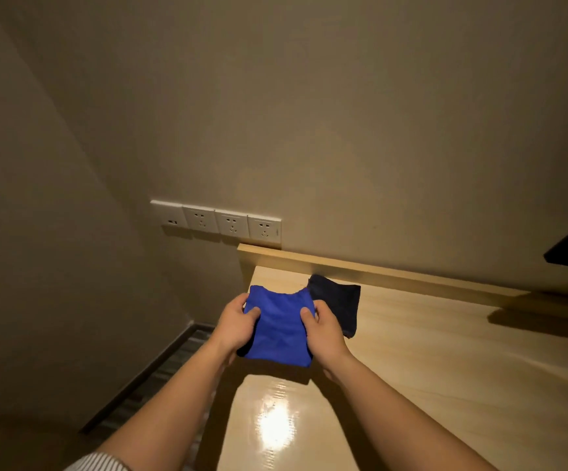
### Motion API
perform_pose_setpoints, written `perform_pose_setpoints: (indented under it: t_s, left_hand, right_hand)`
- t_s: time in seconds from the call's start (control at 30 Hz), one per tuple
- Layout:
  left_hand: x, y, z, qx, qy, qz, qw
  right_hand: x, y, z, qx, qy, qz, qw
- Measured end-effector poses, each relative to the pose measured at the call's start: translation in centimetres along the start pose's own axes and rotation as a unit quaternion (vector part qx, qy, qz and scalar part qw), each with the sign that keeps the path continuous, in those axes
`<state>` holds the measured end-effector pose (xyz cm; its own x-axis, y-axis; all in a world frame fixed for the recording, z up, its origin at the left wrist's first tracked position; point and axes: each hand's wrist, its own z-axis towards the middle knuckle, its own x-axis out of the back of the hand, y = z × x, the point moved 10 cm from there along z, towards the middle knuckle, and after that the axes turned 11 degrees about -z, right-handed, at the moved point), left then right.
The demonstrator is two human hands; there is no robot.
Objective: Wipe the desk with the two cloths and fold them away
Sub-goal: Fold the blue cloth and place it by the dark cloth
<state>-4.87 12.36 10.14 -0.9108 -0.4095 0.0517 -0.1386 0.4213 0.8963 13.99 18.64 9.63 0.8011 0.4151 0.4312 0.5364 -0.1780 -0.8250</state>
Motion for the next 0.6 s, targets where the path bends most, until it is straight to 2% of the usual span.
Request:
perform_pose_setpoints:
  t_s: [0.17,0.23,0.3,0.33,0.4,0.47,0.53,0.6]
  left_hand:
    - [1.1,0.9,9.2,-0.031,-0.018,0.033,0.999]
    - [1.4,0.6,12.1,-0.047,-0.026,0.119,0.991]
    - [1.9,-0.6,13.7,-0.047,-0.023,0.238,0.970]
    - [1.9,-0.9,14.0,-0.067,-0.024,0.287,0.955]
    - [0.5,-1.2,14.0,-0.156,-0.058,0.370,0.914]
    - [-1.8,-2.2,13.7,-0.240,-0.121,0.454,0.850]
    - [-3.2,-4.1,14.0,-0.261,-0.166,0.529,0.790]
    - [-3.4,-5.9,14.9,-0.239,-0.178,0.567,0.768]
  right_hand:
    - [-1.7,-0.4,7.4,-0.028,0.061,-0.027,0.997]
    - [-1.6,-0.2,9.4,-0.029,0.082,-0.153,0.984]
    - [-1.4,-0.2,10.3,-0.011,0.104,-0.348,0.932]
    - [-1.5,-0.5,10.4,0.016,0.116,-0.415,0.902]
    - [-2.6,-1.5,10.3,0.084,0.118,-0.494,0.857]
    - [-4.2,-1.1,10.4,0.117,0.088,-0.549,0.823]
    - [-5.7,0.6,10.8,0.103,0.037,-0.593,0.798]
    - [-6.5,2.6,11.3,0.080,0.008,-0.615,0.785]
